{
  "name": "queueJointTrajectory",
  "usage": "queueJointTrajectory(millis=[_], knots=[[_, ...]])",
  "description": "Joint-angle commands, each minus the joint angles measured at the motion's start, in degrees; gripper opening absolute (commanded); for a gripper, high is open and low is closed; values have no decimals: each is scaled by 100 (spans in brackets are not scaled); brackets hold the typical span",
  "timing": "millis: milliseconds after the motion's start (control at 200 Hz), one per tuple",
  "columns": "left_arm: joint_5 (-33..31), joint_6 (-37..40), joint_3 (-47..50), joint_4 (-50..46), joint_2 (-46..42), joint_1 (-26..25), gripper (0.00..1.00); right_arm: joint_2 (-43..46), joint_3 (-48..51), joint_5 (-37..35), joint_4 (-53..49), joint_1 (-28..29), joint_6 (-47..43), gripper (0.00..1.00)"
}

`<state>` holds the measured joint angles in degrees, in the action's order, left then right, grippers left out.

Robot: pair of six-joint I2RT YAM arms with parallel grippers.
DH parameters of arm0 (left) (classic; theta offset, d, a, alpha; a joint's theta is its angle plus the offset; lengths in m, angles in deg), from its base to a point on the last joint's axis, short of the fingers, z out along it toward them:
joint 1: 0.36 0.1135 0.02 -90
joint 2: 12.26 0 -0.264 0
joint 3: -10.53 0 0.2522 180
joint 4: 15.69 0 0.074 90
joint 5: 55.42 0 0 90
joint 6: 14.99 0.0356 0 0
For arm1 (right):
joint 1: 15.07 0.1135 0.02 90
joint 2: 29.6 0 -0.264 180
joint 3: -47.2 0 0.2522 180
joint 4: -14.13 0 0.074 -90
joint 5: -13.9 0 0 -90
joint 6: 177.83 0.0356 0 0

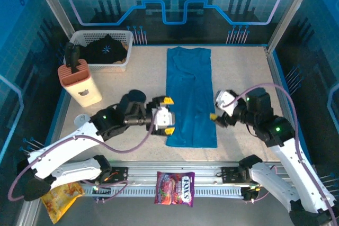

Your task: Fold and stack the t-shirts

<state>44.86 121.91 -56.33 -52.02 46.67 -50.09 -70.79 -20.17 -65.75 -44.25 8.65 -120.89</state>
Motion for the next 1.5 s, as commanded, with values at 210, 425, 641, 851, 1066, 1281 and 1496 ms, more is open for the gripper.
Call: queueJointTrajectory(millis=[210,425,641,851,1066,1281,1496], knots=[[-1456,1087,103,-1900,1223,-1276,90,-571,787,-1161,-1161,1594,-985,83],[-1004,935,456,-1032,1766,-1345,76,-1682,1290,-1816,-593,2075,-871,84],[-1030,756,551,-604,2492,-1366,71,-2352,1595,-1721,-75,2114,-880,85],[-1265,751,630,-250,2868,-1338,71,-2706,1672,-1787,-230,2130,-884,86],[-1296,768,698,-91,2920,-1232,71,-2882,1712,-1892,-197,2139,-878,87],[-1249,898,685,-72,3039,-1070,71,-3230,1713,-1968,-103,2141,-849,86],[-1305,997,609,-183,3282,-968,71,-3692,1699,-1938,126,2141,-812,76]])
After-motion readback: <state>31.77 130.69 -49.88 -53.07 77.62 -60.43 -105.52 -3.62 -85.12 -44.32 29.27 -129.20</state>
